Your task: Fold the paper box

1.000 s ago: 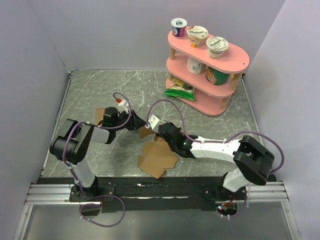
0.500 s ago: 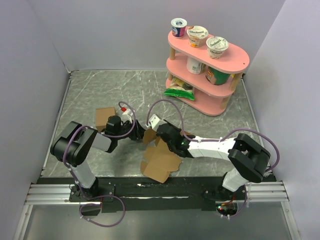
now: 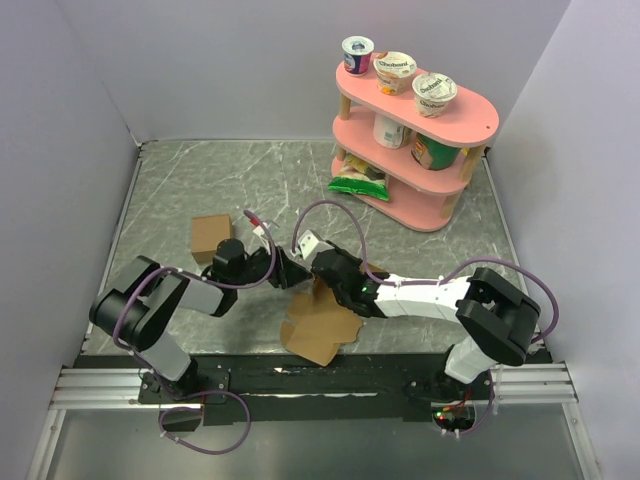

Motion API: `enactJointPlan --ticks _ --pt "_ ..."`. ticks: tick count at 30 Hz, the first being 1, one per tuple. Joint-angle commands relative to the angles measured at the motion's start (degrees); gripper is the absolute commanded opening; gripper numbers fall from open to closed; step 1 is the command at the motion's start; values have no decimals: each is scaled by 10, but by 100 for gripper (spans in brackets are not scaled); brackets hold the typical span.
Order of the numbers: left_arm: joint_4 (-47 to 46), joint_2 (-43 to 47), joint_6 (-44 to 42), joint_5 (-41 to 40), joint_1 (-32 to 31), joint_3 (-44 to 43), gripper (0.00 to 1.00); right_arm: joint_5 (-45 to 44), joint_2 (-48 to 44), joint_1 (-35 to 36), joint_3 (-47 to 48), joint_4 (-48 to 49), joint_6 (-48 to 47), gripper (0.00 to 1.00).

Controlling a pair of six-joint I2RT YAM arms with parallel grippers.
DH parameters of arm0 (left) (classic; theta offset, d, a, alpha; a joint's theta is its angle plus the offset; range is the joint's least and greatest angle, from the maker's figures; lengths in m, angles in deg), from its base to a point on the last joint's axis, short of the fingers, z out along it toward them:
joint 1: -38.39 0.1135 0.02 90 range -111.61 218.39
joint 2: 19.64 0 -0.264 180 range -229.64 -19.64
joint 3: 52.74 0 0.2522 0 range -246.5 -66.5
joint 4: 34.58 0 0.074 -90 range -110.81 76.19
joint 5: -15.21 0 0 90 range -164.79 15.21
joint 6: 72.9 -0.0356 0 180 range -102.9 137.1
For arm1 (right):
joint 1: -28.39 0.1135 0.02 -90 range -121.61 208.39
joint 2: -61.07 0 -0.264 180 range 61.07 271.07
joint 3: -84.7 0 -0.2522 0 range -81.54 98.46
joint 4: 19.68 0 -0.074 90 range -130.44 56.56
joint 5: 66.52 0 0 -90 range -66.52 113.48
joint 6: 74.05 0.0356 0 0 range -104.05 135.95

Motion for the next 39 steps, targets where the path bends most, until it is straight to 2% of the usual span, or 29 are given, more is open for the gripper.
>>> enactJointPlan --ticks 1,10,15,19,25,28,31,33,34,37,39 --pt "-49 -5 -24 0 -20 -6 54 -3 -14 4 -7 22 22 33" --pt "-87 -2 -46 -102 -61 22 55 -11 -24 8 -44 61 19 33" --pt "-104 -5 -76 -166 -90 25 60 2 -30 10 -45 54 24 33" --pt "-124 -24 -90 -158 -95 17 70 21 -34 10 -44 44 25 33" --pt "-144 -44 -109 -148 -107 13 71 33 -29 11 -38 28 28 31" --pt "-132 -41 -127 -162 -114 15 76 40 -29 10 -38 26 26 31" --pt "-121 -41 -136 -185 -114 15 77 43 -28 10 -38 25 24 31" --pt "-119 -40 -136 -187 -114 11 74 35 -28 10 -40 26 23 32" --pt "-117 -40 -133 -187 -114 11 67 33 -28 11 -41 27 21 33" --pt "-123 -39 -120 -202 -115 17 58 20 -32 18 -45 31 16 39" --pt "-129 -40 -120 -215 -115 22 57 19 -36 23 -44 20 16 44"
